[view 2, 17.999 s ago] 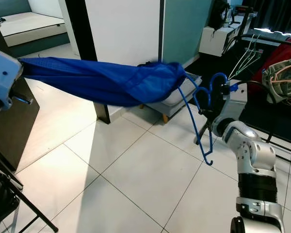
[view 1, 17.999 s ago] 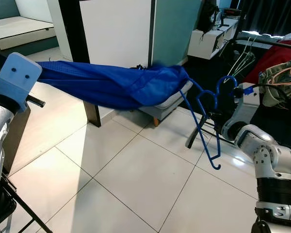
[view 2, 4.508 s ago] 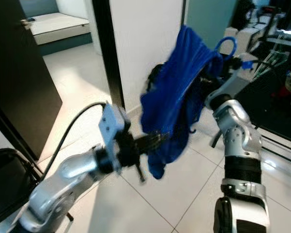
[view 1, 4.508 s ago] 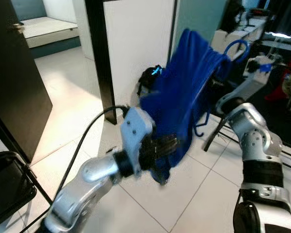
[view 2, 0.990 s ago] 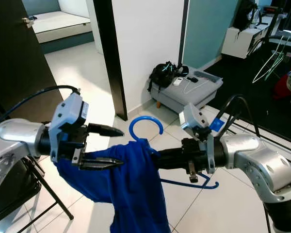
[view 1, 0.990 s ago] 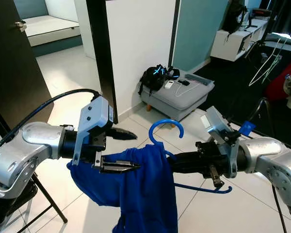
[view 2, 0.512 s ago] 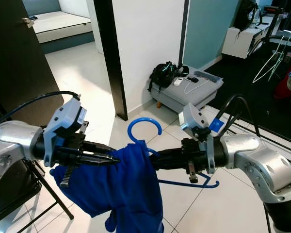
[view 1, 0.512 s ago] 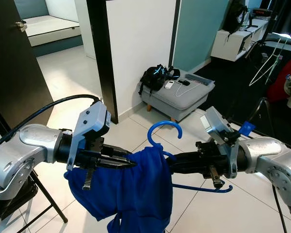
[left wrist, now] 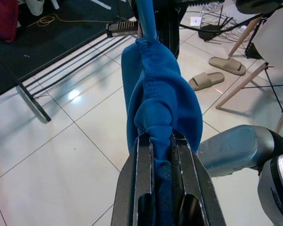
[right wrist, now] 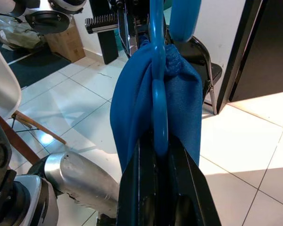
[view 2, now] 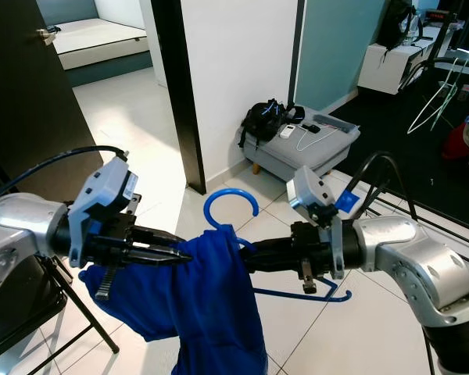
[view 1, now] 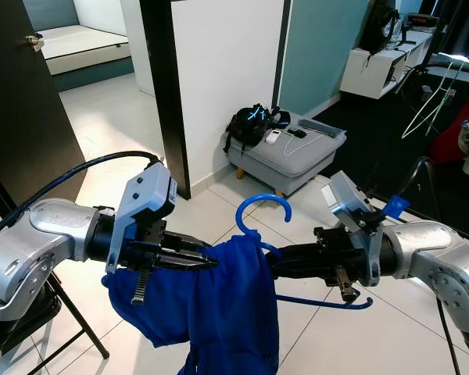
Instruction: Hang hanger
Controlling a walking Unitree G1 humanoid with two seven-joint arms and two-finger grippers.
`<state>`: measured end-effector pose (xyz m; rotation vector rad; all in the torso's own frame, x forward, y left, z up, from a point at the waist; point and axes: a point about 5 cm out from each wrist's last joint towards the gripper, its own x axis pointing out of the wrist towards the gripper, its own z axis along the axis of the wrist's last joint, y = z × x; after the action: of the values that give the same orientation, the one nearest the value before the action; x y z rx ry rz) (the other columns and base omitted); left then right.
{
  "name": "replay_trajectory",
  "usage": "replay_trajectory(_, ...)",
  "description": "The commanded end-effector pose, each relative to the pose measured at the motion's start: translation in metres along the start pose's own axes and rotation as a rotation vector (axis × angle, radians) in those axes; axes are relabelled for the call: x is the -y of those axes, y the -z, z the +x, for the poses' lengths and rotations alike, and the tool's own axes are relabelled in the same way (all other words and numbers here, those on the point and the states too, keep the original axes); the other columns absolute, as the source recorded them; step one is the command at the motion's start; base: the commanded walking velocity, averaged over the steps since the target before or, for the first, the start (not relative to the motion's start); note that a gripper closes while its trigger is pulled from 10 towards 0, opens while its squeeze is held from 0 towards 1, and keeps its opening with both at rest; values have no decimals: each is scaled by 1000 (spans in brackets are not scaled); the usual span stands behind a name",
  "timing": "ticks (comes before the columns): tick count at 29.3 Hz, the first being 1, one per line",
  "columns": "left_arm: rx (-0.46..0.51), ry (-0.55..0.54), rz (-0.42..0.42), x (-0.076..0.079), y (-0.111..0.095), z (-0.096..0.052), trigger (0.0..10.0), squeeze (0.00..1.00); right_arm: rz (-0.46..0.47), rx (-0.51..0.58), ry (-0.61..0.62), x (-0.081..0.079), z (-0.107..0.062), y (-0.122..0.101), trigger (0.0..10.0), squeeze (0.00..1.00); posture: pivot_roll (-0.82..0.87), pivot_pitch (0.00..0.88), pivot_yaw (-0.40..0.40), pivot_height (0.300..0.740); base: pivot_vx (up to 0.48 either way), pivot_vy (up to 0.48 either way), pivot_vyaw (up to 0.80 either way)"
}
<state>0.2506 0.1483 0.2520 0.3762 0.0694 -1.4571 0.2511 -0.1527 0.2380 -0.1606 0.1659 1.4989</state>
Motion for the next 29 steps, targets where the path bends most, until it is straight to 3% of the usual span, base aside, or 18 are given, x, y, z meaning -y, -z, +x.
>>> replay_trajectory(1,-42,2,-17,0,5,-1,0,0,-61,40,-15,-1,1,-14,10000,792,42,0,21,740,0,0,0)
replay_trajectory(2,-42,2,-17,0,5,-1,0,0,-61,40,-15,-1,1,-14,10000,792,42,0,21,740,0,0,0)
replay_trajectory(3,-42,-5,-16,-1,5,-2,0,0,-60,44,-11,0,1,-14,10000,1000,42,0,20,740,0,0,0)
replay_trajectory(12,-55,-47,-2,-7,5,-8,0,0,-54,38,37,4,-7,-11,10000,1000,39,0,18,740,0,0,0)
replay_trajectory(14,-106,-155,39,-21,5,-25,0,0,-41,8,124,8,-25,-5,10000,1000,38,0,13,740,0,0,0)
replay_trajectory(17,-106,-155,39,-21,5,-25,0,0,-41,8,124,8,-25,-5,10000,1000,38,0,13,740,0,0,0)
replay_trajectory(19,-127,-212,60,-28,5,-33,0,0,-35,-8,168,10,-34,-3,10000,1000,38,0,13,740,0,0,0)
replay_trajectory(20,-131,-280,85,-35,1,-42,0,0,-28,-16,236,13,-46,-1,10000,1000,37,0,10,740,0,0,0)
replay_trajectory(22,-131,-280,85,-35,1,-42,0,0,-28,-16,236,13,-46,-1,10000,1000,37,0,10,740,0,0,0)
replay_trajectory(23,-93,-371,133,-44,-9,-52,0,0,-20,6,370,18,-65,2,10000,1000,28,0,10,740,0,0,0)
replay_trajectory(24,-93,-371,133,-44,-9,-52,0,0,-20,6,370,18,-65,2,10000,1000,28,0,10,740,0,0,0)
replay_trajectory(25,-37,-436,177,-50,-21,-59,0,0,-4,42,496,23,-83,5,10000,1000,28,0,10,740,0,0,0)
replay_trajectory(26,-37,-436,177,-50,-21,-59,0,0,-4,42,496,23,-83,5,10000,1000,28,0,10,740,0,0,0)
replay_trajectory(27,26,-493,223,-55,-34,-64,0,0,34,93,597,24,-96,11,10000,812,21,0,13,740,0,0,0)
replay_trajectory(29,26,-493,223,-55,-34,-64,0,0,34,93,597,24,-96,11,10000,812,21,0,13,740,0,0,0)
